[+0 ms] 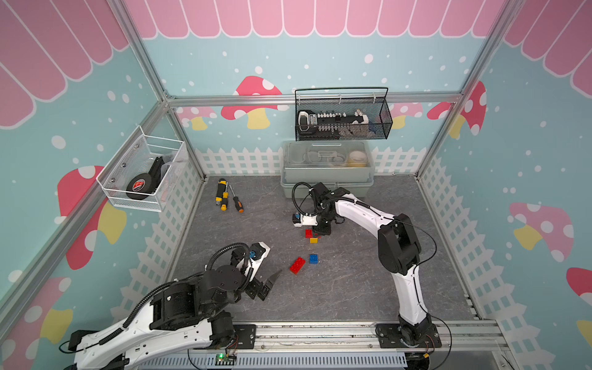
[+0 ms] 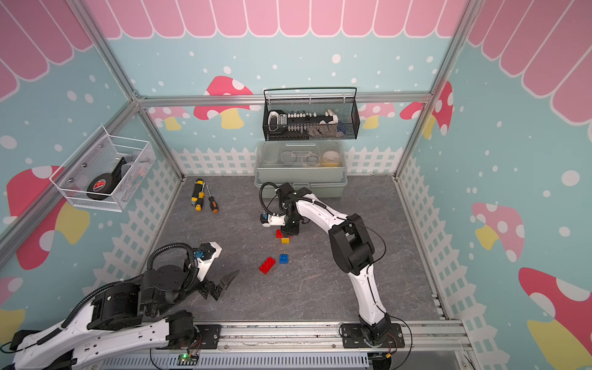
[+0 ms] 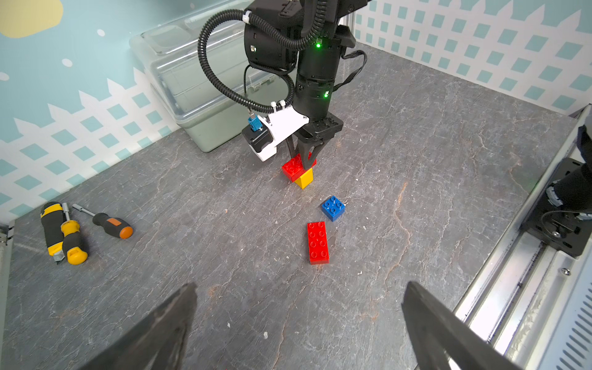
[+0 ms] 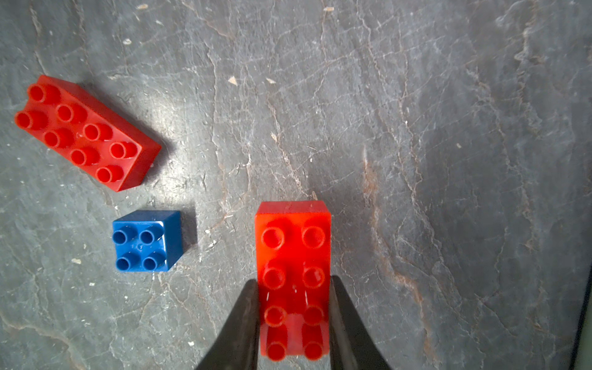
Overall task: Assemble the letter f with lego
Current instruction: Assemble the lego brick with the lego brick.
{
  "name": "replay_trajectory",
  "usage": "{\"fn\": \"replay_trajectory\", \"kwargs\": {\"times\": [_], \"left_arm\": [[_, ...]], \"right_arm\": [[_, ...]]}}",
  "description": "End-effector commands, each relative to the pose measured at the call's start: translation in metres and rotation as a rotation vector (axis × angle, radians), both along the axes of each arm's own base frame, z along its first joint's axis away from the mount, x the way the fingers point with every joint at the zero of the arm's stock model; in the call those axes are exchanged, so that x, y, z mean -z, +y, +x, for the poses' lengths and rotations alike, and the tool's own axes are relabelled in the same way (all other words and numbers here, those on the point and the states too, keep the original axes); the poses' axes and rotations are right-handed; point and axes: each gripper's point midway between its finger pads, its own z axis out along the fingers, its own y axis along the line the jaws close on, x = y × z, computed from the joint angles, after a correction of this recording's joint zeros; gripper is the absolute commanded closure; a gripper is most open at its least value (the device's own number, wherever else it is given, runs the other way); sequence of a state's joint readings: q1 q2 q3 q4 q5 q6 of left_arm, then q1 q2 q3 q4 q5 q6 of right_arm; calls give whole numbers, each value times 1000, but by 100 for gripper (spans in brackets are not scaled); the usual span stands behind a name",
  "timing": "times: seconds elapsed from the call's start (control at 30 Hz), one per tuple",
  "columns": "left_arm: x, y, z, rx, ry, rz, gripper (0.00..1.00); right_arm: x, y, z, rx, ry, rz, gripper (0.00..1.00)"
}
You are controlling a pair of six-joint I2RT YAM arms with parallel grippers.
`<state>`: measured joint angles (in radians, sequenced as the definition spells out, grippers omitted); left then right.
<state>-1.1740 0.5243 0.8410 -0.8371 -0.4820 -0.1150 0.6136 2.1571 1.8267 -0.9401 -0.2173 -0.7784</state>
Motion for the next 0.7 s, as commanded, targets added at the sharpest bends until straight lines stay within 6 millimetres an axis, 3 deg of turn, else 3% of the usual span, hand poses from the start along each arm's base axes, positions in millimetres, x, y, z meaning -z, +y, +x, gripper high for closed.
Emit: {"fn": "replay_trajectory", "kwargs": {"times": [0.0, 0.67], "left_arm": [[-5, 3, -2, 8, -13, 10, 1], [-5, 3, -1, 5, -13, 12, 1]], "right_arm": [[11, -13, -9, -30, 46, -43, 77], [19, -19, -7, -39, 46, -66, 78]]}}
